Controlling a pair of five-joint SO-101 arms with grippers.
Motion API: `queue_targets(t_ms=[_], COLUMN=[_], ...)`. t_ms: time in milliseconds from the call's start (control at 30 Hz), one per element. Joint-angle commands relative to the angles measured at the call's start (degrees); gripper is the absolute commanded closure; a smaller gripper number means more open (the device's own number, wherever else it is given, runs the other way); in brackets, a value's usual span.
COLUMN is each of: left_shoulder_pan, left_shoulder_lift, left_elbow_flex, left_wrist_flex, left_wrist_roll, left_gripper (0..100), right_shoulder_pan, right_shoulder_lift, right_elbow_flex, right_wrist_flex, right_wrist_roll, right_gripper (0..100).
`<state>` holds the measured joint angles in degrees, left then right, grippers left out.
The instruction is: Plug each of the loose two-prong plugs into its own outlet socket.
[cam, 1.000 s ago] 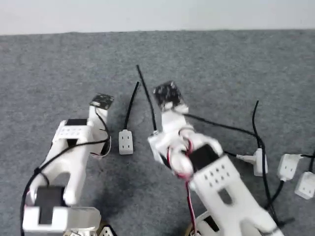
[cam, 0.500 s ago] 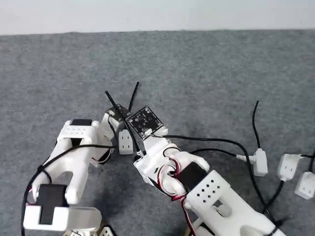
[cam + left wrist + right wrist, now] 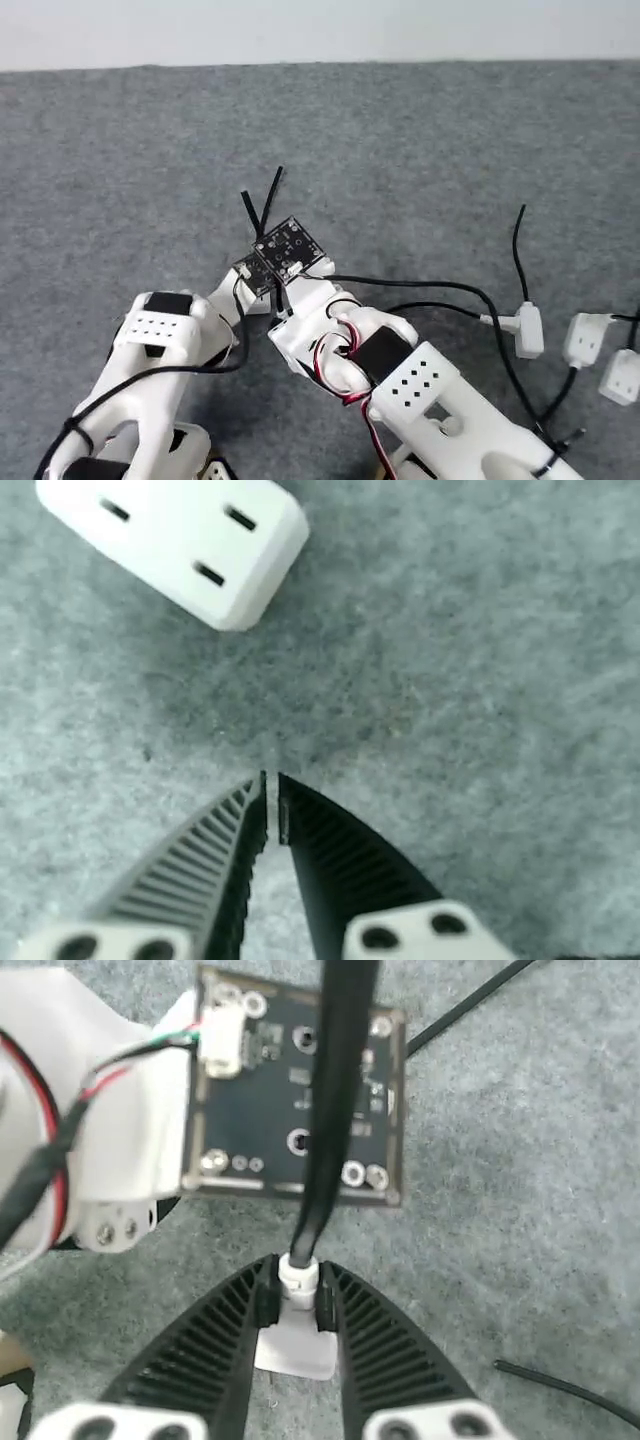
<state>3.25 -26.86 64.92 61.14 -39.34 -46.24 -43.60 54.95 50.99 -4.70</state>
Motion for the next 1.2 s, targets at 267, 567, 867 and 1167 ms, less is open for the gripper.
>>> queue_targets(t_ms=[267, 567, 867, 1167], left_shoulder_pan=[3.69, 3.69, -8.7, -13.63], left_shoulder_lift=[-2.9, -2.9, -14.24, -10.73], left_elbow_flex=[1.1, 0.92, 1.89, -2.33], left_wrist_flex=[1.49, 1.67, -9.32, -11.16], left_wrist_roll=[-6.42, -6.24, 14.95, 22.95], left_gripper=[99, 99, 99, 99], right_shoulder_pan=[0.13, 4.97, 5.05, 5.32], right_shoulder_lift=[0.75, 0.75, 4.53, 26.59], right_elbow_flex=[-0.7, -0.79, -1.76, -15.65], right_wrist_flex=[-4.44, -7.43, -20.88, -22.37], right_wrist_roll=[0.26, -3.69, -8.44, -6.68], right_gripper=[99.1, 99.1, 99.1, 99.1])
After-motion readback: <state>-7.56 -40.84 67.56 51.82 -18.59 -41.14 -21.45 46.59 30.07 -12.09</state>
